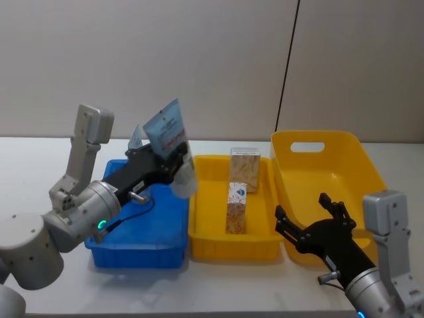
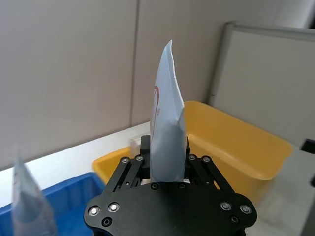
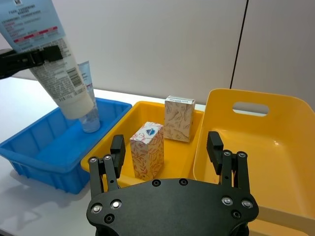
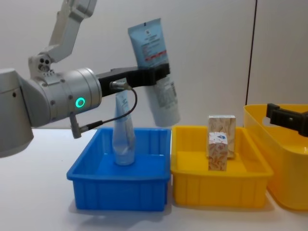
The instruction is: Bimanual collaborative sorting of washing and personal care products
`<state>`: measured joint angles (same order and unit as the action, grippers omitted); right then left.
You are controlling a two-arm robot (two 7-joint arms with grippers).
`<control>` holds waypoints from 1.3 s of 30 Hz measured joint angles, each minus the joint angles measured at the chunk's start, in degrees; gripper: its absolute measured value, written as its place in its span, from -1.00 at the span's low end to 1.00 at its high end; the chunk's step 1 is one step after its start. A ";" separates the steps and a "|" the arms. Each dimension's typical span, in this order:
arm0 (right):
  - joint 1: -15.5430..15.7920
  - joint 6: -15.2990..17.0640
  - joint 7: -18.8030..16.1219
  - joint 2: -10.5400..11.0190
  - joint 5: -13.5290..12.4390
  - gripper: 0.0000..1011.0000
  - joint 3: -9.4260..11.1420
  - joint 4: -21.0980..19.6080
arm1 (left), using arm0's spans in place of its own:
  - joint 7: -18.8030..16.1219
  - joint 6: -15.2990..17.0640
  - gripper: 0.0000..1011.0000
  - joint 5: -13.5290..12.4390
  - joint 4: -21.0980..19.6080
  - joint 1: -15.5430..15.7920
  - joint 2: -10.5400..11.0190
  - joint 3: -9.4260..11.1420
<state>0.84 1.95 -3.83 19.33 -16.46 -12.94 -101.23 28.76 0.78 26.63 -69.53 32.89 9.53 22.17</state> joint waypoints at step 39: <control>-0.57 10.36 -8.10 3.01 -7.51 0.98 0.61 -5.30 | 23.77 2.76 -0.43 8.56 3.03 4.77 1.94 5.94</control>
<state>0.27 12.31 -11.92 22.34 -23.97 -12.33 -106.53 52.53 3.54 35.18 -66.50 37.66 11.46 28.10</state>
